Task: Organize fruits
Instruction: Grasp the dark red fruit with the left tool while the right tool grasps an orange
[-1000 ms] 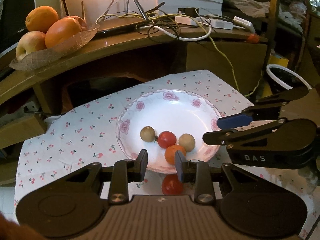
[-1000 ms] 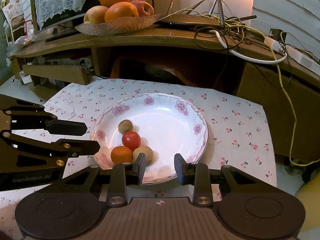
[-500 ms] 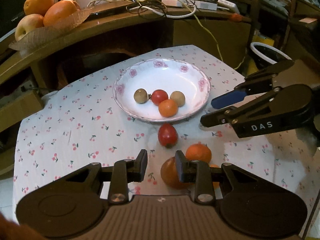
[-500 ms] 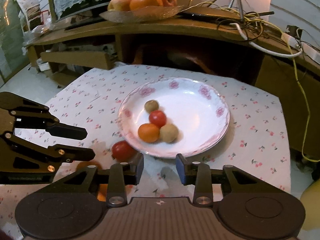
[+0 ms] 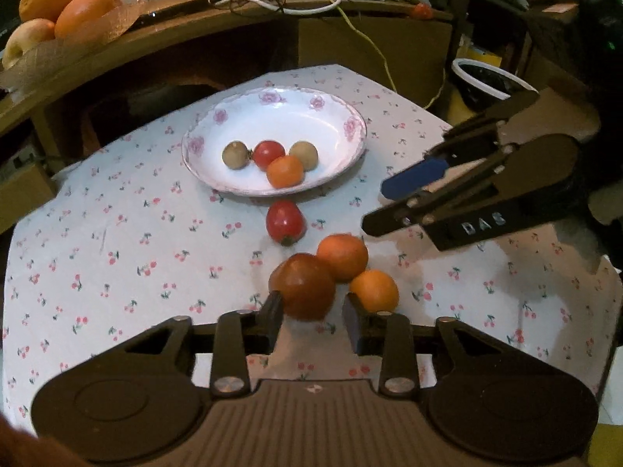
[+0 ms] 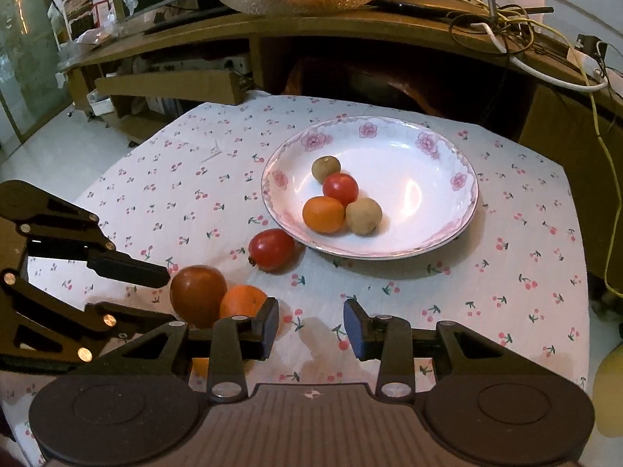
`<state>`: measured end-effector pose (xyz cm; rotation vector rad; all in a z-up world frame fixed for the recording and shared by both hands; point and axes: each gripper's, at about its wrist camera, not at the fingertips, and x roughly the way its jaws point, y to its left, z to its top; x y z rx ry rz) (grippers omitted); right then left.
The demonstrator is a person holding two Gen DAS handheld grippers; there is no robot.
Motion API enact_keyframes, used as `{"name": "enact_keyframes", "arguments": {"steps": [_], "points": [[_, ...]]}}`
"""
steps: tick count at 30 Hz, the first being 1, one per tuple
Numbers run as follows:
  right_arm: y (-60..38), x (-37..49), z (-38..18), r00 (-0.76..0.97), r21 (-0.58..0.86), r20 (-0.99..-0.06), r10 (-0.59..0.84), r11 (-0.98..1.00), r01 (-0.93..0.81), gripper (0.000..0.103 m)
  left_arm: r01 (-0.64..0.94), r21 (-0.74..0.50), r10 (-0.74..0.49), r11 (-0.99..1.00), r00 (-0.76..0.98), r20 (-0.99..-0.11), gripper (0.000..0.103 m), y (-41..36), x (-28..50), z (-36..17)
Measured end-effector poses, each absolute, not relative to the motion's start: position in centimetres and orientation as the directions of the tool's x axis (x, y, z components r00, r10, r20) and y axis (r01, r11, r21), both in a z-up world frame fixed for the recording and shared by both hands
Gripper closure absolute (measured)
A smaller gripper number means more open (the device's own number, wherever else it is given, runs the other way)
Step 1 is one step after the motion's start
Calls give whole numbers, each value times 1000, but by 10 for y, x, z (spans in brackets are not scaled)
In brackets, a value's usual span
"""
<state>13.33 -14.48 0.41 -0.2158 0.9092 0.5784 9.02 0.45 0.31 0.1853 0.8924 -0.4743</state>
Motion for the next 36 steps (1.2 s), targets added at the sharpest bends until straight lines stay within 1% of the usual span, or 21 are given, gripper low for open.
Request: {"name": "enact_keyframes", "arguments": {"steps": [4,6,8,11,15,19,22,25,29,36], "points": [[-151,128,9,488,61,-790,372,839,-541,65,455,-32,-307,890,545,-780,55,7,97,-3],[-155,124,10,487,73,-789,374,844,-531,62,446,-30,-300,894,548,-781,53,8,102,-6],[-156,121,12,480,90,-791,379,848,-523,61,445,-21,-291,895,549,-783,50,8,106,-10],[-154,112,14,471,97,-794,385,844,-527,61,446,0,-276,895,555,-785,49,8,112,-15],[-151,100,17,473,98,-793,384,847,-523,57,435,-6,-276,900,560,-781,48,10,122,-19],[-149,92,17,461,122,-795,394,848,-516,57,411,-18,-268,911,561,-783,47,14,128,-26],[-145,87,15,447,136,-798,404,844,-519,57,406,-16,-263,914,562,-784,49,12,129,-25],[-140,84,12,436,135,-801,412,832,-538,57,400,-19,-260,916,560,-786,57,10,125,-25],[-136,87,6,420,139,-806,417,824,-550,57,394,-4,-244,919,559,-792,58,14,116,-24],[-127,91,-7,396,147,-811,430,806,-573,57,382,-18,-245,924,555,-795,58,28,104,-20]]}}
